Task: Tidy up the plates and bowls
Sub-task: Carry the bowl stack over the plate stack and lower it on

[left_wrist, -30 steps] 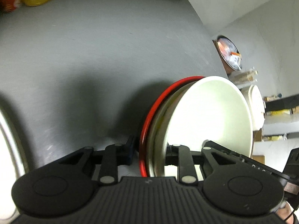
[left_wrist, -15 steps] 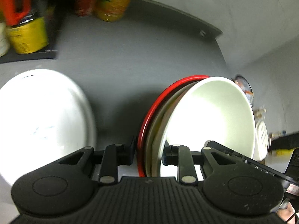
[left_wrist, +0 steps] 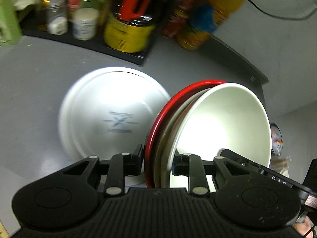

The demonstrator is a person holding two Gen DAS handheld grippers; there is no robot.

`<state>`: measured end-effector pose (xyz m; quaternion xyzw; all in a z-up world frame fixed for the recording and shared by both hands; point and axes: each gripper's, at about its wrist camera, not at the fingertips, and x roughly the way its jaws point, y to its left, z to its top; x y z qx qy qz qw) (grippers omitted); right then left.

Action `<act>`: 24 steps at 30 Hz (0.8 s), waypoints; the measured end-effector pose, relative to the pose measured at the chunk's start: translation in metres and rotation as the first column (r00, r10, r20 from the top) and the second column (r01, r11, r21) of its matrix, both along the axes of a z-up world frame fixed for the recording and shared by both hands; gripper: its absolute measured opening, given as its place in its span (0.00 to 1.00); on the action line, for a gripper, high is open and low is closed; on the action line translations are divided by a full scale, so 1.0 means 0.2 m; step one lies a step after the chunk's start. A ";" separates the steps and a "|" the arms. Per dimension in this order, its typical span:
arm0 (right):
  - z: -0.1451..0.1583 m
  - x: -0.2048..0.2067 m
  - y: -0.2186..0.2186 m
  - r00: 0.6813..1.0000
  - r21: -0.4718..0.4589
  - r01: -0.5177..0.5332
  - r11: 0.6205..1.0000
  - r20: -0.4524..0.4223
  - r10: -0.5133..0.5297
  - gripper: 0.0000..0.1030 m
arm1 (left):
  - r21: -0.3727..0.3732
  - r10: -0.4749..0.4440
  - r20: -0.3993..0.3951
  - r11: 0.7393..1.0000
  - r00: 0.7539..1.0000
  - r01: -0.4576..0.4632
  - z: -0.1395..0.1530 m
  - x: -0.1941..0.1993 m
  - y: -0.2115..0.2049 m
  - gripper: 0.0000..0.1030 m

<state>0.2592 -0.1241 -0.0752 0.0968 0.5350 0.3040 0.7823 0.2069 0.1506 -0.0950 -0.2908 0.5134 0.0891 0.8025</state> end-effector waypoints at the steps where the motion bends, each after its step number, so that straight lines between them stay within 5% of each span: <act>1: 0.00 0.00 0.04 1.000 -0.002 -0.015 1.000 -0.002 0.015 0.33 | -0.001 0.019 0.001 1.000 1.000 -0.019 0.00 -0.02 0.03 0.24; 14: -0.07 0.00 0.35 0.990 -0.022 -0.140 0.990 -0.039 0.139 0.33 | -0.021 0.167 -0.013 0.986 0.986 -0.167 -0.04 -0.19 0.32 0.25; 24: -0.15 0.08 0.47 0.985 -0.073 -0.162 0.984 -0.075 0.157 0.33 | -0.036 0.160 -0.048 0.986 0.986 -0.162 -0.16 -0.06 0.45 0.24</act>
